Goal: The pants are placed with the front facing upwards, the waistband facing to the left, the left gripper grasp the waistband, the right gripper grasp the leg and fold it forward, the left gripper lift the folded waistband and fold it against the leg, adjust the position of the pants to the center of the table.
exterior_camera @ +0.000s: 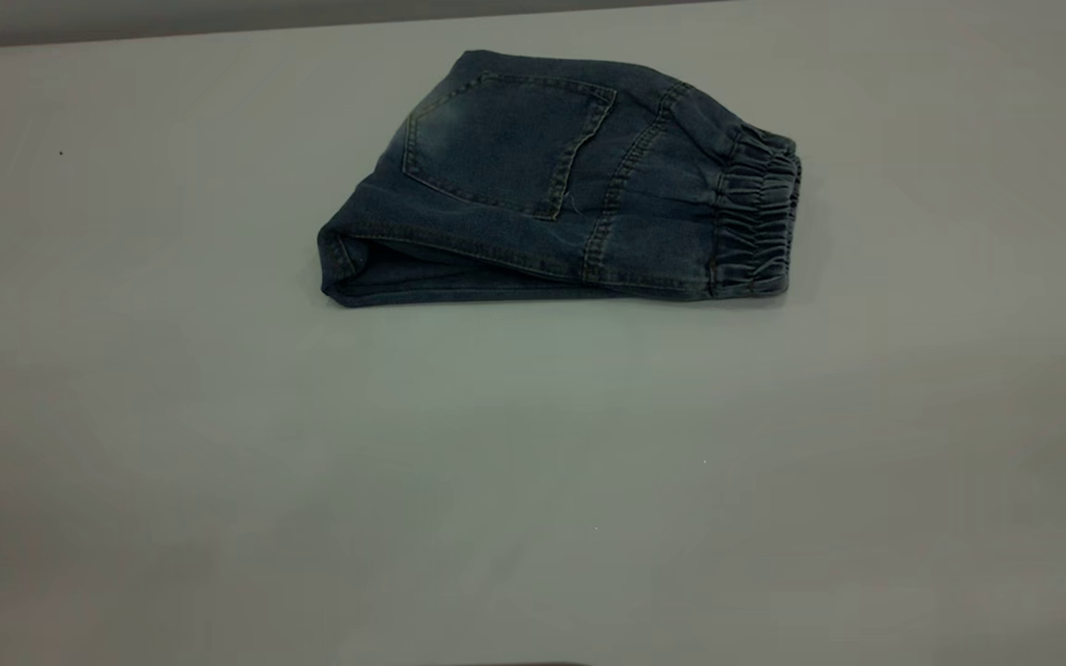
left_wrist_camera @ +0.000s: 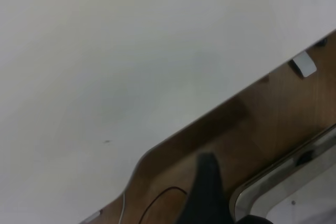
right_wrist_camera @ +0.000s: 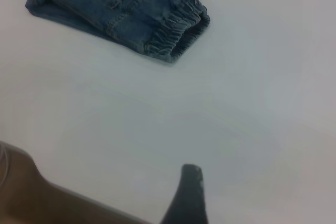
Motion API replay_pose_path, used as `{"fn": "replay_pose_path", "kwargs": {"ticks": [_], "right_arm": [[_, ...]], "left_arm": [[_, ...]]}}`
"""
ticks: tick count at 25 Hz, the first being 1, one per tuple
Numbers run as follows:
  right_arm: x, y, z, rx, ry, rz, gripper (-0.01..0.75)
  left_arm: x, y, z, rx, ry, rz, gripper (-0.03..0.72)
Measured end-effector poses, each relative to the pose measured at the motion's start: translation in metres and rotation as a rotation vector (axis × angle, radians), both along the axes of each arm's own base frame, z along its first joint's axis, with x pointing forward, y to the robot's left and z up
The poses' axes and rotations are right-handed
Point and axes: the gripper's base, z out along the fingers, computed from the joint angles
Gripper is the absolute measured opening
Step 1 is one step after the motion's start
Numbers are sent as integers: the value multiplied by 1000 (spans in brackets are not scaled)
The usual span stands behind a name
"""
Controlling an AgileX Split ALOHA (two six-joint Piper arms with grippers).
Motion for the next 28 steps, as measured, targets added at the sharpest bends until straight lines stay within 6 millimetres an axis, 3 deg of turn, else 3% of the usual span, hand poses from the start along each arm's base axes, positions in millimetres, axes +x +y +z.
{"fn": "replay_pose_path", "kwargs": {"ticks": [24, 28], "right_arm": [[0, 0, 0, 5, 1, 1, 580], [0, 0, 0, 6, 1, 1, 580]], "left_arm": [[-1, 0, 0, -23, -9, 12, 554], [-6, 6, 2, -46, -56, 132, 554]]}}
